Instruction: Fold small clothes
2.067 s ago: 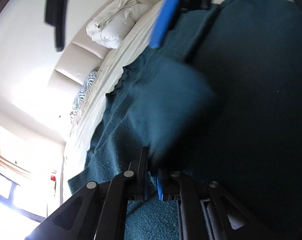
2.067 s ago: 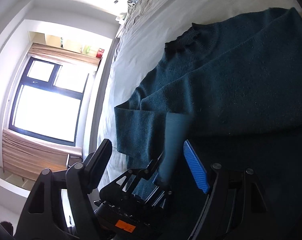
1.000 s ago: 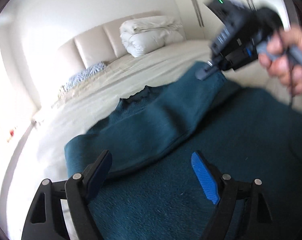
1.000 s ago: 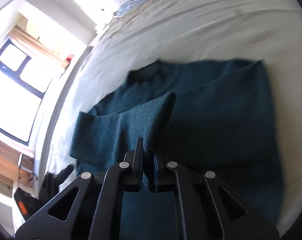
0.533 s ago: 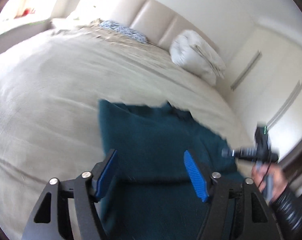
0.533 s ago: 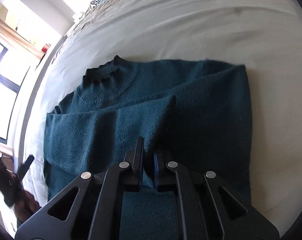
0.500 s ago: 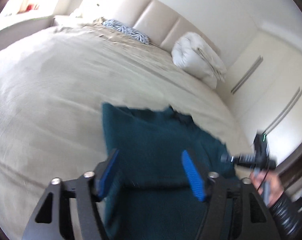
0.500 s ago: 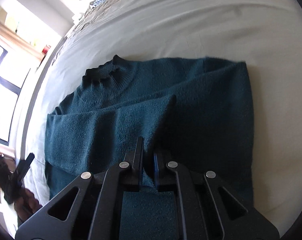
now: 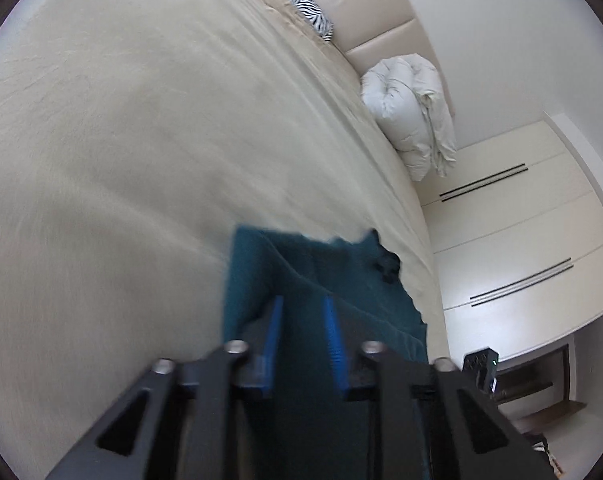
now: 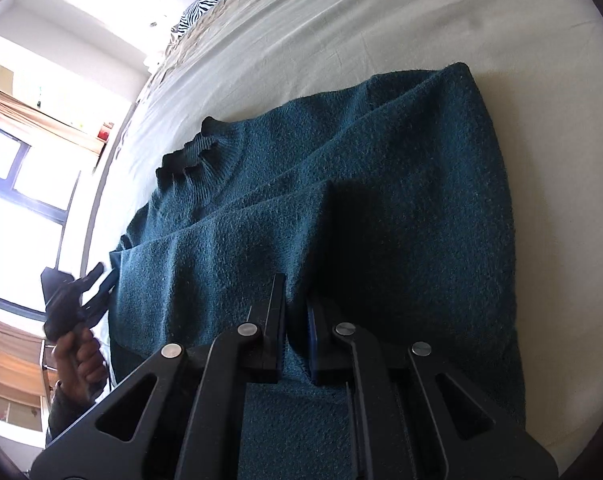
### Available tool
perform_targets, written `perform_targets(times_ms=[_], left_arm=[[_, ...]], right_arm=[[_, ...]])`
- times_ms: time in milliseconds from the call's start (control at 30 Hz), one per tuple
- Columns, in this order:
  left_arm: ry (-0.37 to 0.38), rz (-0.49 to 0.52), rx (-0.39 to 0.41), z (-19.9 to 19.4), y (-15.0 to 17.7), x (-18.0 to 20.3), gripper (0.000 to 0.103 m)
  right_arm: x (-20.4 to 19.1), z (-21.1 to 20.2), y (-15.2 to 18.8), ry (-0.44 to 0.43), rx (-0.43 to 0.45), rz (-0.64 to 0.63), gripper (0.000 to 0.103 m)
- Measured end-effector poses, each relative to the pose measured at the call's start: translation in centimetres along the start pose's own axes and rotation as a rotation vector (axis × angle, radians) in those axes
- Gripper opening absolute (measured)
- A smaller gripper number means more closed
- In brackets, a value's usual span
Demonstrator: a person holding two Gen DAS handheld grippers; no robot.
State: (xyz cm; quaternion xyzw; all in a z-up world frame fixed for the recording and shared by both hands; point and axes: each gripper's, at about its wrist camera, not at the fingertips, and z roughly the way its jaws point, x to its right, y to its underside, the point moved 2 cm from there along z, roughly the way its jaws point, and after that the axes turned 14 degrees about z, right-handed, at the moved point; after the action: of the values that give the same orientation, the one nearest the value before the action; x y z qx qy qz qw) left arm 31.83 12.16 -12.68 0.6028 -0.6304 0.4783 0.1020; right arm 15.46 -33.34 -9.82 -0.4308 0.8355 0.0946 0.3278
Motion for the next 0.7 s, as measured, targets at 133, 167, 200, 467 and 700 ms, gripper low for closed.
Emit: perform_targets(times_ms=[133,167,200,467,700], left_arm=[[0.001,0.029,-0.012,0.5,0.1,0.1,0.021],[0.005,0.039,-0.015,0.4,0.5,0.4,0.021],[0.013,0.043,-0.021,0.3,0.9,0.6,0.021],[0.029,0.076,-0.023,-2.4,4.6,1.6,0.021],[0.036,0.099,-0.036,-3.8,7.8,2.6,0.023]], right_arm=[[0.3,-0.2,0.0,-0.022,-0.005,0.009,0.008],[0.5,-0.2,-0.1,-0.028,-0.005,0.017,0.008],[0.5,-0.2,-0.1,-0.029,-0.006,0.02,0.008],[-0.1,-0.5,0.0,0.005,0.001,0.0,0.008],[-1.1,-0.5,0.1,0.053,0.021,-0.026,0.008]])
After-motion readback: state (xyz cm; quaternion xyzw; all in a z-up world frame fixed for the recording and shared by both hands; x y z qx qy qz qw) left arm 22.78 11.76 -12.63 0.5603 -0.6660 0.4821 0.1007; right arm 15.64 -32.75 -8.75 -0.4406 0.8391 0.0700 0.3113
